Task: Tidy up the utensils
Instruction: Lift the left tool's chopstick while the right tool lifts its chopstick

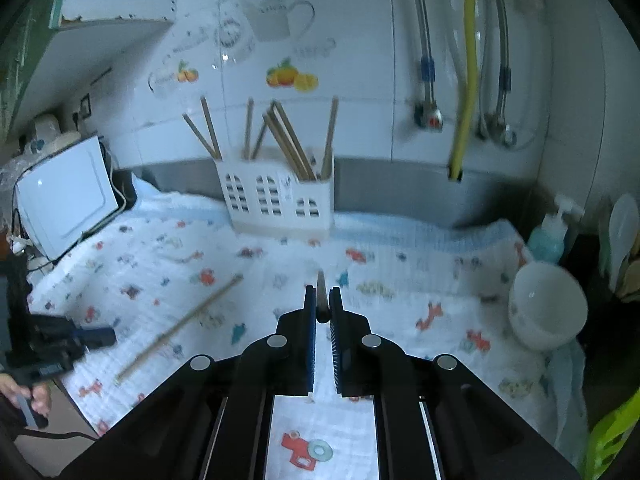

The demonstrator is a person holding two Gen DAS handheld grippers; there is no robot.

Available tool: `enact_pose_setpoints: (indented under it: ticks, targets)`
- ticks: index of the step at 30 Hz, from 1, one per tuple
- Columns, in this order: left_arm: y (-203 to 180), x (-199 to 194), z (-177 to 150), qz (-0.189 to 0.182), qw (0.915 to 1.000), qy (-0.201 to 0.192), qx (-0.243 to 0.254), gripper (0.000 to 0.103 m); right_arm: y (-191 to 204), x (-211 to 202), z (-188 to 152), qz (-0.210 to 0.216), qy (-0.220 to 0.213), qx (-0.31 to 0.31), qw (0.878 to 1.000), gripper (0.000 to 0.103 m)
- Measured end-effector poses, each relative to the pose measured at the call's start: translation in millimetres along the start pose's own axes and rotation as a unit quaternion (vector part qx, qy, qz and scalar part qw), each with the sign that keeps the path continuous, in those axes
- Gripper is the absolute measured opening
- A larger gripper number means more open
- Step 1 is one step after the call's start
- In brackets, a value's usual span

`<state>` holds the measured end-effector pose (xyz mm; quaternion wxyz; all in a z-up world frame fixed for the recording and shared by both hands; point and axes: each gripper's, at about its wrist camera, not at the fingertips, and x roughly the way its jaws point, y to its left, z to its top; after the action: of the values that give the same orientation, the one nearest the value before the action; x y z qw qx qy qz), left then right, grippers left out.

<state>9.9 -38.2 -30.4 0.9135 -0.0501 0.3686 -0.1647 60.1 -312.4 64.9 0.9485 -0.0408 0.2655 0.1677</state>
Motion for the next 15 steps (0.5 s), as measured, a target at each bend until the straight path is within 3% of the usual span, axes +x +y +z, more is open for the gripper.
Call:
enact_pose_setpoints:
  ticks: [3, 15]
  targets:
    - [0, 6, -10, 0.002, 0.9999, 0.014, 0.002, 0.027, 4, -7, 6, 0.001, -0.011, -0.005, 1.000, 0.007]
    - [2, 28, -26, 0.005, 0.9989, 0.046, 0.011, 0.024, 9, -17, 12, 0.003, -0.023, -0.009, 1.000, 0.007]
